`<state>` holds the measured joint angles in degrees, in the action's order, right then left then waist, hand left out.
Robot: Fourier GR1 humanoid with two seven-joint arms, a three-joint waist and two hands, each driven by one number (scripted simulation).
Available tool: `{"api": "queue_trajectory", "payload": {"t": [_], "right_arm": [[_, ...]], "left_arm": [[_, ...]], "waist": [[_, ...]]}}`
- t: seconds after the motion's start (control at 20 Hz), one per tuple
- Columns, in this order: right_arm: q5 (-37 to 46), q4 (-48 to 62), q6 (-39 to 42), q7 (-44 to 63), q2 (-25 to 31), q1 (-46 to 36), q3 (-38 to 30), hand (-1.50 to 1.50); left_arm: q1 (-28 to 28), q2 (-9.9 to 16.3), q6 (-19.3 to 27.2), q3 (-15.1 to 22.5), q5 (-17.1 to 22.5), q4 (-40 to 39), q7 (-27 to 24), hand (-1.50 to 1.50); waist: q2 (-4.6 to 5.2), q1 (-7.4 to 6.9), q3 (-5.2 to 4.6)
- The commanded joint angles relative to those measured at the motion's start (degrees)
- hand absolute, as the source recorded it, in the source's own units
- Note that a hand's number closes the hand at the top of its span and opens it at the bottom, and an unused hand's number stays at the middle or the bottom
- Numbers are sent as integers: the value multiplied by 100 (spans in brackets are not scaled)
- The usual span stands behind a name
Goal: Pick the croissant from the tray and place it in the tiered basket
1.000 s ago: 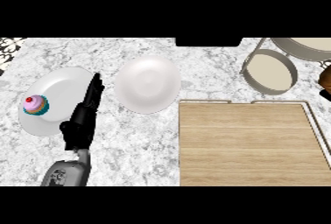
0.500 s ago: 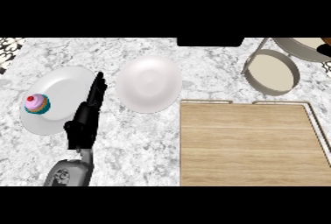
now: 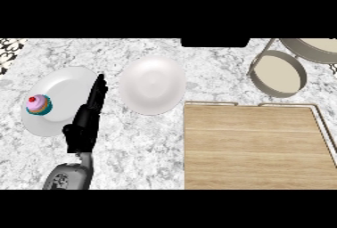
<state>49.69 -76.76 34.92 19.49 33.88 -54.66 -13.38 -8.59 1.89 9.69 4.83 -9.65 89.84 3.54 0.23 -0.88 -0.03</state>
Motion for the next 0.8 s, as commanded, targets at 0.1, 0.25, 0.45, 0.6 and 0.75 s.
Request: {"api": "queue_trajectory", "payload": {"t": [0.1,0.25,0.45,0.6,0.75], "right_arm": [[416,1217,-750,-955,441,-163,212,150],[631,1826,-1129,-914,215,-357,331,150],[23,2310,-1429,-272,-246,-229,-614,-150],[-295,2655,-1140,-449,-156,-714,-762,-150],[-506,3147,-1535,-882,-144,-567,-1038,-150]], "left_arm": [[-2,31,-81,-130,79,-295,-311,0],[-47,-50,12,-12,-25,-71,-8,0],[-219,63,-66,-220,107,-252,-132,0],[107,-108,36,-41,-3,-355,-452,0],[-118,-183,177,66,-131,-227,-106,0]], "waist": [[2,17,0],[-3,6,1],[22,16,4],[1,8,0],[13,-4,5]]}}
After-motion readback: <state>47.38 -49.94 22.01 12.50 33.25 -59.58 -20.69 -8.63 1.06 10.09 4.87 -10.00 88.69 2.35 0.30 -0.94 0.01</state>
